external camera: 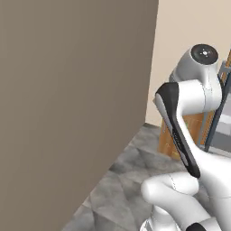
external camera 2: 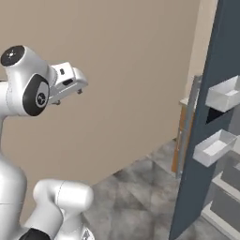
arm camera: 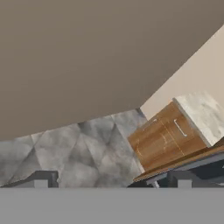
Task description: Take the carrot and mushroom from the second highest rack and move them to the highest rack where the pear and garlic are located, to maximize freezer space. Close the freezer door after rearranging.
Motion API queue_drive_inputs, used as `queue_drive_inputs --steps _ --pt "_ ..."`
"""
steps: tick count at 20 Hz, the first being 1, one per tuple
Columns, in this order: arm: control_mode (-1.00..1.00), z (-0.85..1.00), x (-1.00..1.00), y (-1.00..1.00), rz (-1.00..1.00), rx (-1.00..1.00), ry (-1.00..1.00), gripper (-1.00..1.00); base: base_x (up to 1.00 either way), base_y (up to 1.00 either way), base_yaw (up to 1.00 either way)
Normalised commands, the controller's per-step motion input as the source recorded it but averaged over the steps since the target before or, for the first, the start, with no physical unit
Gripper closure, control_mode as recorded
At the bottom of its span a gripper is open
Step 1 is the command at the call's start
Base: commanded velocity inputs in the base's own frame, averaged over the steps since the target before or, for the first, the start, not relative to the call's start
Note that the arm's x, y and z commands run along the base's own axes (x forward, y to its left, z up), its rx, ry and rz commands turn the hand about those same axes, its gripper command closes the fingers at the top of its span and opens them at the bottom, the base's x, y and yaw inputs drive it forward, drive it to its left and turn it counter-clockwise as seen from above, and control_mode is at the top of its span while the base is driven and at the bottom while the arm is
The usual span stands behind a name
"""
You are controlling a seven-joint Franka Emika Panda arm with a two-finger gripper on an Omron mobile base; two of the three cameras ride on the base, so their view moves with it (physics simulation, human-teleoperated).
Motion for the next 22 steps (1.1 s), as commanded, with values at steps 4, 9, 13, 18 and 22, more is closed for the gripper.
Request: queue_drive_inputs --steps 4,9,13,18,22 --pt "1.0 0.0 0.0 0.0 0.0 0.0 0.0 -1.0 0.9 0.61 -0.6" --pt "1.0 0.0 0.0 0.0 0.0 0.0 0.0 -1.0 0.87 0.6 -0.84" --pt "1.0 0.0 0.0 0.0 0.0 0.0 0.0 -1.0 0.82 0.84 -0.99" --pt "1.0 0.0 0.0 0.0 0.0 0.0 0.0 -1.0 0.76 0.81 -1.0" --pt "1.0 0.0 0.0 0.0 0.0 0.0 0.0 -1.0 0.76 0.84 -1.0"
